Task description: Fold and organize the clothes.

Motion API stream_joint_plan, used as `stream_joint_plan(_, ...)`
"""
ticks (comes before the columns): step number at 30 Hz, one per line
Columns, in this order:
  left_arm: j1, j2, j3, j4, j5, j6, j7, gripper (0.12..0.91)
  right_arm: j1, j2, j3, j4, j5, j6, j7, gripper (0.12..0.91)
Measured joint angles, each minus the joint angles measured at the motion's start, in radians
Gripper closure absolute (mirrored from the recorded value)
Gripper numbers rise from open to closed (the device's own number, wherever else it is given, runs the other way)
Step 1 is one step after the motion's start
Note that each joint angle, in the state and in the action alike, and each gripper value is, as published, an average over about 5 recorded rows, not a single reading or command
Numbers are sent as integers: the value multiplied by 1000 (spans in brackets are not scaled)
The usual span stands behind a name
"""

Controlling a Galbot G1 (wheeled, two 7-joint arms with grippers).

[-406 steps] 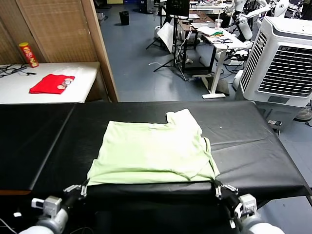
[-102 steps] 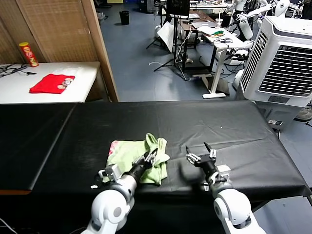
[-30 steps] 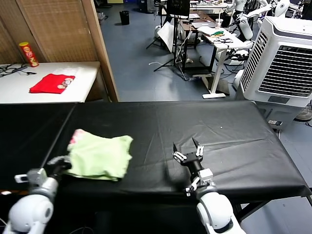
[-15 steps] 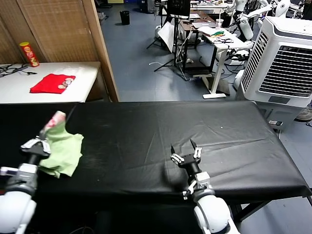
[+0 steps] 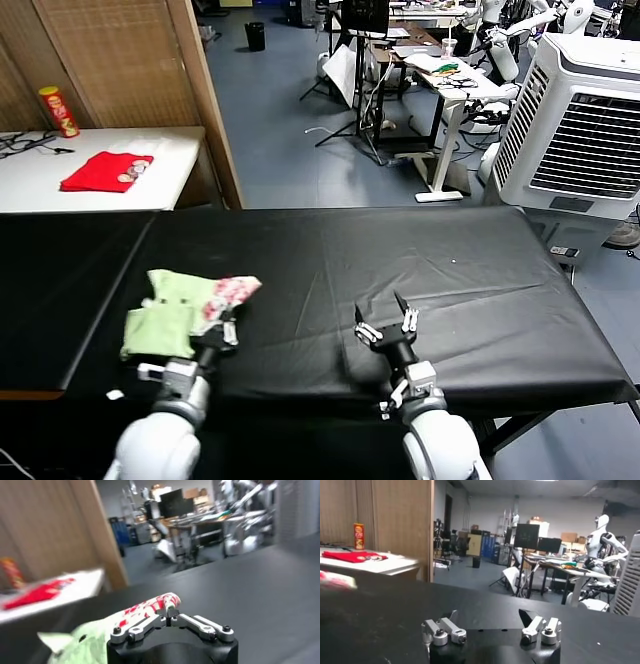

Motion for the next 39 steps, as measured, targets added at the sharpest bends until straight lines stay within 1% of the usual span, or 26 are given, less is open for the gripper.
stream_joint_plan(1,-1,-16,16,1,3,-4,4,877,0,-4,-2,-1,5,-2,-4,227)
stream_joint_plan(2,-1,-31,31,0,8,-9,10,848,-1,-9,-5,-2,12,-5,-10,227)
stream_joint_plan(4,2,-57,60,-6,18,-19,25,759,0,-19,-10,-4,27,-14,-23,227)
stream_joint_plan(7,10,-86,100,-20,30,-35,53,591,6,-34,-21,-10,47,-32,-47,227)
stream_joint_plan(10,15,-97,125,-37,13,-49,79,423,17,-47,-34,-17,77,-59,-65,227)
stream_joint_plan(12,14,-97,130,-48,-15,-55,88,324,27,-50,-47,-21,115,-88,-62,227)
stream_joint_plan(13,12,-95,129,-53,-30,-57,90,289,34,-49,-55,-24,143,-108,-55,227)
stream_joint_plan(15,9,-89,120,-62,-57,-62,90,247,50,-44,-74,-28,213,-152,-33,227)
stream_joint_plan(17,9,-78,104,-71,-77,-66,89,237,71,-35,-98,-36,303,-200,-10,227)
stream_joint_plan(19,15,-66,84,-80,-89,-70,86,233,94,-23,-124,-46,396,-244,4,227)
stream_joint_plan(21,24,-54,63,-90,-94,-74,81,232,119,-10,-152,-61,481,-280,8,227)
stream_joint_plan(23,36,-47,45,-100,-96,-78,74,232,145,4,-179,-81,541,-303,6,227)
stream_joint_plan(27,63,-50,23,-117,-97,-83,65,232,193,30,-224,-135,597,-323,0,227)
stream_joint_plan(30,80,-54,11,-128,-101,-83,61,232,224,47,-245,-176,613,-327,-3,260)
stream_joint_plan(31,84,-54,7,-131,-103,-83,59,232,232,51,-250,-187,616,-328,-4,290)
stream_joint_plan(34,96,-52,-3,-139,-108,-83,51,232,248,56,-257,-211,624,-327,-3,429)
stream_joint_plan(35,99,-51,-5,-140,-109,-82,49,232,251,56,-258,-217,625,-326,-3,495)
stream_joint_plan(37,105,-53,-8,-141,-107,-82,47,232,255,57,-258,-226,622,-322,-8,596)
stream_joint_plan(38,108,-56,-8,-141,-106,-83,46,232,256,56,-257,-230,616,-319,-12,663)
stream_joint_plan(39,110,-59,-7,-141,-104,-84,46,232,257,55,-255,-233,607,-316,-18,714)
